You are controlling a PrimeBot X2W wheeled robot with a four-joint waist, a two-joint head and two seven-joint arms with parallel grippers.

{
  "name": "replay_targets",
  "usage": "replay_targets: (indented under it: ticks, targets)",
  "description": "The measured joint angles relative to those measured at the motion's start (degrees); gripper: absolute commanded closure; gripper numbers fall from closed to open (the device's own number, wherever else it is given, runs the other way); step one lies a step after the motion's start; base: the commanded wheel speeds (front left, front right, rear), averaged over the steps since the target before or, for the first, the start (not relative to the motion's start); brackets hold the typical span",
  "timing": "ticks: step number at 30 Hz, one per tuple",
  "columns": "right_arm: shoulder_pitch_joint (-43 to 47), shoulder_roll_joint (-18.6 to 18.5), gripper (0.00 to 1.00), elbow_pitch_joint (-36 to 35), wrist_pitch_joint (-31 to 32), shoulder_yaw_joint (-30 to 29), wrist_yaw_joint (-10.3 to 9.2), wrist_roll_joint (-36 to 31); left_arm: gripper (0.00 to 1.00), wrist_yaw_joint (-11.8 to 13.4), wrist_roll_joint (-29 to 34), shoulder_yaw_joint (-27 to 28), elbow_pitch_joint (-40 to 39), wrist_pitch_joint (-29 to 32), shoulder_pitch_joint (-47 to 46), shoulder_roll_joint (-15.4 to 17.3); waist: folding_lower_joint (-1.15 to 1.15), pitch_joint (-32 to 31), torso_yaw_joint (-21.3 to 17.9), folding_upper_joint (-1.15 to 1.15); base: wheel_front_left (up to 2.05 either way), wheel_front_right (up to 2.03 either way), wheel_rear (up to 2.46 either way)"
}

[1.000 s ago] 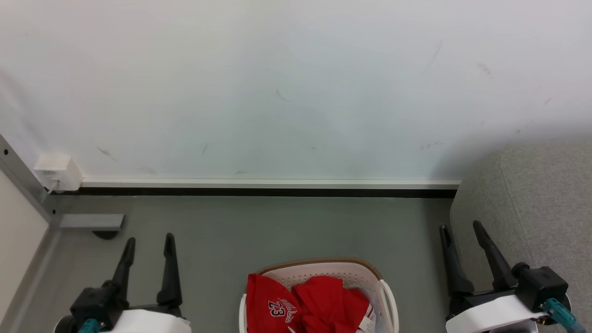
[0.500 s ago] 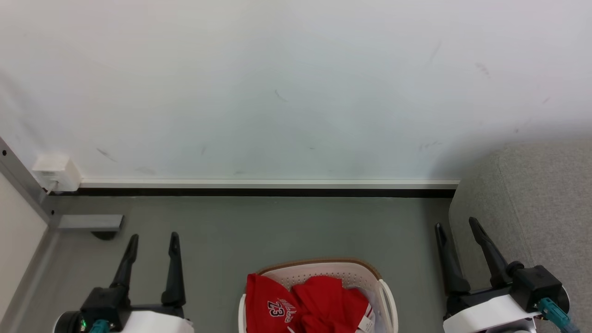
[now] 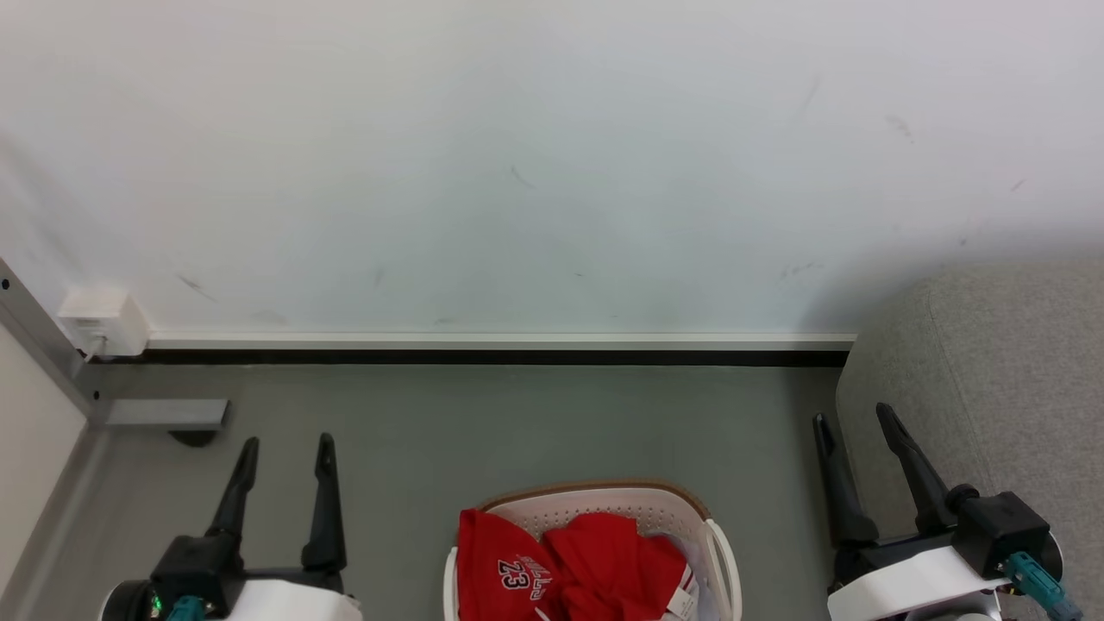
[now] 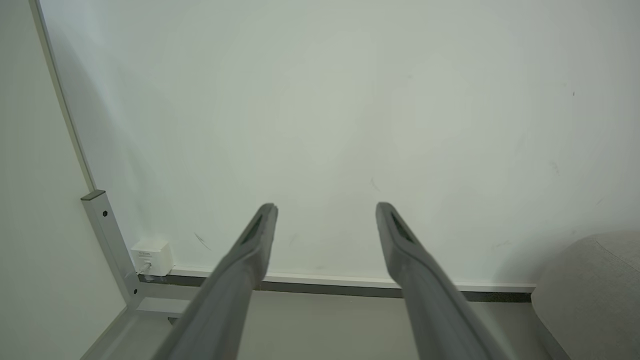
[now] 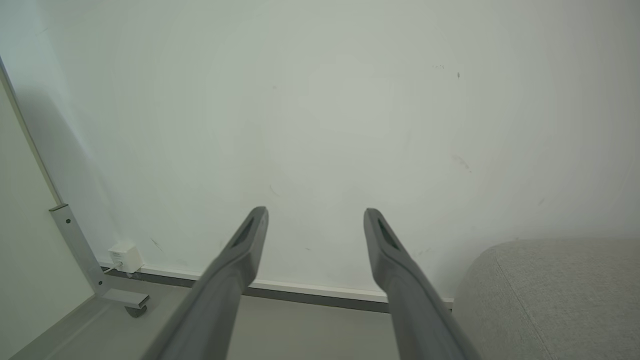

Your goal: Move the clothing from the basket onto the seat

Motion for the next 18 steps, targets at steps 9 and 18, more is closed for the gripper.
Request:
replay_targets:
  ticks: [9,18]
  targets:
    - [-0.10,0.00,0.00,0.00,0.00,0.11,0.00,0.32,0.00,0.00,-0.20,0.20,-0.07,0.00,-0.05,0.00,0.00,0.51,-0.34,0.00,0.00,0.00,0.00]
    - [-1.75,0.00,0.00,-1.09,0.00,-0.24,0.00,0.32,0.00,-1.02,-0.26,0.24,-0.67,0.00,-1.53,0.01,0.00,3.73,-1.05,0.00,0.00,0.00,0.00]
